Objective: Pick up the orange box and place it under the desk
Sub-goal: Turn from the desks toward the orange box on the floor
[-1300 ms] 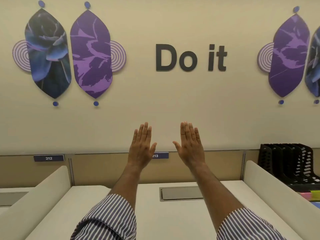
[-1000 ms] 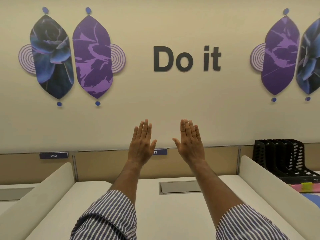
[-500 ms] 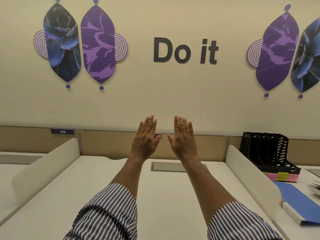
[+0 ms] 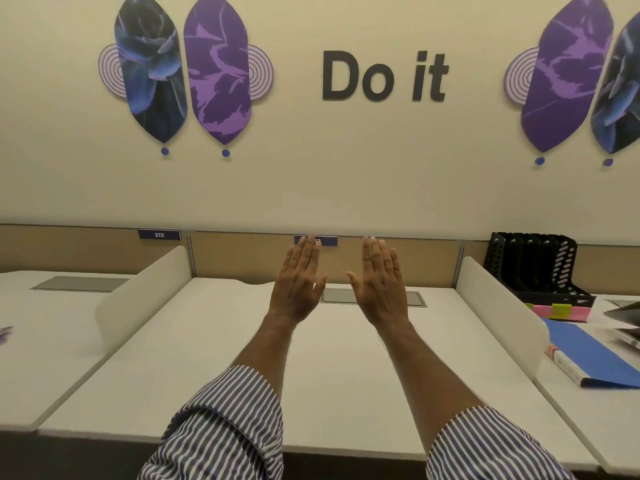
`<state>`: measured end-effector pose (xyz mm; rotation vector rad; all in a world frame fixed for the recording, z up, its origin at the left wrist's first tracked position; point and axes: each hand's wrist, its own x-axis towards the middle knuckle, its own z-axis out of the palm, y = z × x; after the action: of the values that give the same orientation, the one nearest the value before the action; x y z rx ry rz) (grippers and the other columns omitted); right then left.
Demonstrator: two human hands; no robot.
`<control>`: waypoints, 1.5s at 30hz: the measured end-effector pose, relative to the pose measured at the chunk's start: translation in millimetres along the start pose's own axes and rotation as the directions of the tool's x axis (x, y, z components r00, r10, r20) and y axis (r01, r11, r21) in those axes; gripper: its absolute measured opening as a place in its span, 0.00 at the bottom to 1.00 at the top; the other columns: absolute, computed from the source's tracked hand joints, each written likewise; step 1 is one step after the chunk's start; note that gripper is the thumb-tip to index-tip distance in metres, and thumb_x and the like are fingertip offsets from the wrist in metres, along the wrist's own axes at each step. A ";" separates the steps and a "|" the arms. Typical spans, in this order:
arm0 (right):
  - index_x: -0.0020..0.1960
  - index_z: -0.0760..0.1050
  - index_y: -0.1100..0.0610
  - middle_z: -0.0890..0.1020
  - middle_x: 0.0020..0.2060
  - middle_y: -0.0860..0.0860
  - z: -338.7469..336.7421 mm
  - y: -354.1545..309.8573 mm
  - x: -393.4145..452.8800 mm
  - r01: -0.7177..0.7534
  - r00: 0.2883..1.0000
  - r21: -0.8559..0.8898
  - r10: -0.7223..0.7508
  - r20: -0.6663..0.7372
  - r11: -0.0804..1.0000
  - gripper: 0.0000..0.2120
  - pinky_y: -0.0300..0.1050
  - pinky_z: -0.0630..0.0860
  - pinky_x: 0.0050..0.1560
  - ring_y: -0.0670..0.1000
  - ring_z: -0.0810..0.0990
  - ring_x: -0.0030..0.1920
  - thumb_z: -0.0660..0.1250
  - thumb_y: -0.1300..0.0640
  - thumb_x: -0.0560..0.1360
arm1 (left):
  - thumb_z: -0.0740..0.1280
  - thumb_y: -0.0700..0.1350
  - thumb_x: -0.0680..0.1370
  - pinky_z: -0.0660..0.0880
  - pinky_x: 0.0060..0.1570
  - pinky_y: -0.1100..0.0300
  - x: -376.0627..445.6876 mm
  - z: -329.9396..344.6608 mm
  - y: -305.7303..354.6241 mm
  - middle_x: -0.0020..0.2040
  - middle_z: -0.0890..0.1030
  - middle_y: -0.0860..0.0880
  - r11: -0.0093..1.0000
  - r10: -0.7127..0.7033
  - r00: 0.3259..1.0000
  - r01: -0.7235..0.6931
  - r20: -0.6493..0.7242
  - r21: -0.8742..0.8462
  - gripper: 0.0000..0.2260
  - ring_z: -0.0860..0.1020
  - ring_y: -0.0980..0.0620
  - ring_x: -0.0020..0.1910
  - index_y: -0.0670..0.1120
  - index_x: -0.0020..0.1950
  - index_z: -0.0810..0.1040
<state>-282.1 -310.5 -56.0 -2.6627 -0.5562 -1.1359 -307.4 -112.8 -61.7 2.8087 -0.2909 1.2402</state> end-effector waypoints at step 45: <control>0.81 0.44 0.58 0.51 0.81 0.57 24.8 -116.7 -380.7 0.155 0.780 0.242 -0.269 0.565 0.958 0.35 0.56 0.46 0.81 0.55 0.47 0.81 0.46 0.37 0.83 | 0.50 0.56 0.84 0.51 0.81 0.47 -418.7 -55.1 80.2 0.84 0.47 0.44 0.896 -0.427 0.714 0.418 0.555 0.151 0.30 0.46 0.47 0.83 0.45 0.82 0.45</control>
<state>-555.8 -296.6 -345.9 -2.8080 -1.0316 -0.2208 -639.0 -122.2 -335.1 2.9423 0.3431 0.2735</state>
